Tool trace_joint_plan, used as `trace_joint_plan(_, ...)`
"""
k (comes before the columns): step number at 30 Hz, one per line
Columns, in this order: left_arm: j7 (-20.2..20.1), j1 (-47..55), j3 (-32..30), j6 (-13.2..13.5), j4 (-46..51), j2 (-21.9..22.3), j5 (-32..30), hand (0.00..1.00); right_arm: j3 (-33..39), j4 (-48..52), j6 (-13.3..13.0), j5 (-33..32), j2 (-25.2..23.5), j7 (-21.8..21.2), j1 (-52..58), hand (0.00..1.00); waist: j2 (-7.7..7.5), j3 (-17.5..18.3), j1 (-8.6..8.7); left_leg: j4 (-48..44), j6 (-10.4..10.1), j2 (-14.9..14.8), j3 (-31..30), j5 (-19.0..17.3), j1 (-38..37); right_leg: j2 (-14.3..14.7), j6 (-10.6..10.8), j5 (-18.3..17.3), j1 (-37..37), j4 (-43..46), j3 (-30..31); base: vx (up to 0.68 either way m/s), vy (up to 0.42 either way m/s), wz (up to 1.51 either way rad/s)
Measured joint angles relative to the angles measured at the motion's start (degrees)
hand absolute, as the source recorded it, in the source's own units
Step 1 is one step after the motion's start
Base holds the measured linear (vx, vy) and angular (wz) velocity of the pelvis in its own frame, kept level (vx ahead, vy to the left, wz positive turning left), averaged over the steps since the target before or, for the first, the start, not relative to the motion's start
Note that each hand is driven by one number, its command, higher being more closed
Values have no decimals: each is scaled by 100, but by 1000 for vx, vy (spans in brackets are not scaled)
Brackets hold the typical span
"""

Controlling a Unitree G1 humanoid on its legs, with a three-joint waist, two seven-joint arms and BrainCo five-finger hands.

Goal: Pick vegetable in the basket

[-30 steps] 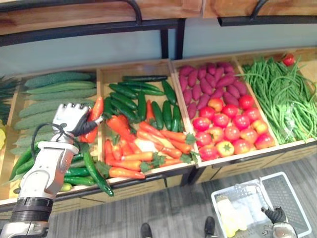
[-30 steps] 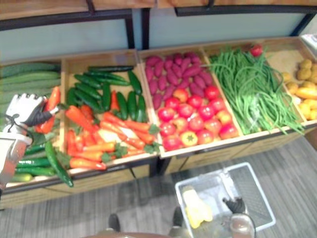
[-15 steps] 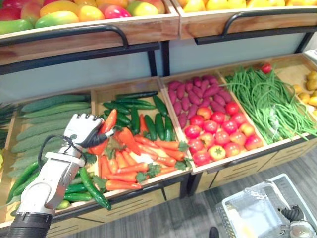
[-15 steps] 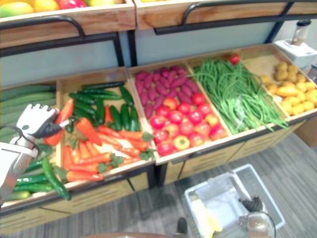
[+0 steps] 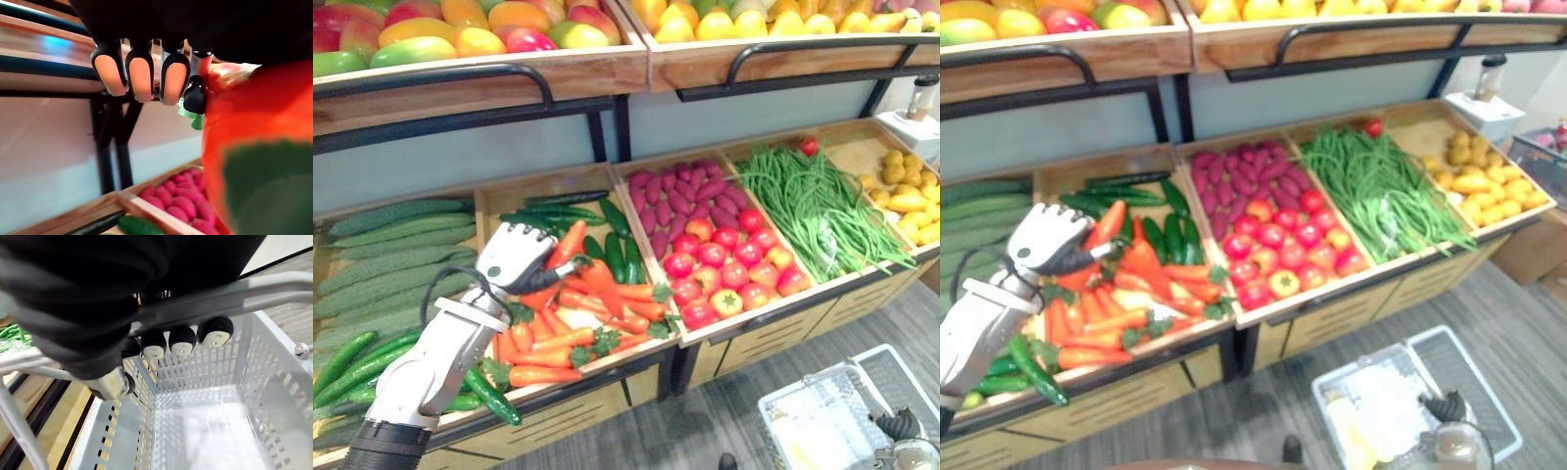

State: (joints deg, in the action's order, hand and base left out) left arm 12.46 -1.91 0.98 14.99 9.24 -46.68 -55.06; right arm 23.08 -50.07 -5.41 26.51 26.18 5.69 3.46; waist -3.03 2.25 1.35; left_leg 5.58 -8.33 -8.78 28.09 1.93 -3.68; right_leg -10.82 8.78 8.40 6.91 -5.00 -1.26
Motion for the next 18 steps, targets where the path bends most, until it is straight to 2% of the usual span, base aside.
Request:
trace_joint_plan(2, -3, -3, 364, 171, 284, 3, 64, 100, -260, 270, -98, 199, 382, -96, -37, 100, 2, 1, 18, -12, -48, -24, 261, -49, -135, 74, 8, 9, 72, 58, 239, 9, -20, -53)
trace_joint_plan(6, -29, -23, 928, 339, 477, 28, 134, 100, -490, 676, -117, 289, 659, -108, -191, 100, -5, -3, 22, -200, -136, -100, 741, -250, -303, 210, 44, -9, 195, 140, 678, -1, -35, -65)
trace_joint_plan(9, -38, -63, 1431, 454, 553, 240, 313, 100, -910, 1090, -109, 289, 782, -112, -412, 100, 47, -9, -3, -929, -270, -381, 1291, -766, -350, 397, 54, -8, 268, 229, 1190, -14, -48, -103)
trace_joint_plan(11, -49, -246, 1736, 515, 660, 394, 506, 100, -1273, 1602, -113, 288, 804, -126, -481, 100, 140, -59, -6, -1572, -324, -664, 1729, -1147, -358, 588, 41, -10, 377, 308, 1518, -38, -27, -95)
trace_joint_plan(14, -161, -599, 2147, 576, 677, 456, 544, 100, -1711, 2010, -117, 312, 820, -156, -648, 100, 295, -102, -6, -2134, -400, -994, 2180, -1458, -414, 850, 6, 107, 487, 336, 1913, -21, -17, -81)
trace_joint_plan(18, -187, -987, 2483, 574, 677, 690, 548, 100, -2283, 2325, -142, 479, 865, -331, -928, 100, 380, -235, -2, -2428, -496, -1221, 2590, -1625, -491, 1044, -12, 211, 605, 337, 2224, 3, 5, -54)
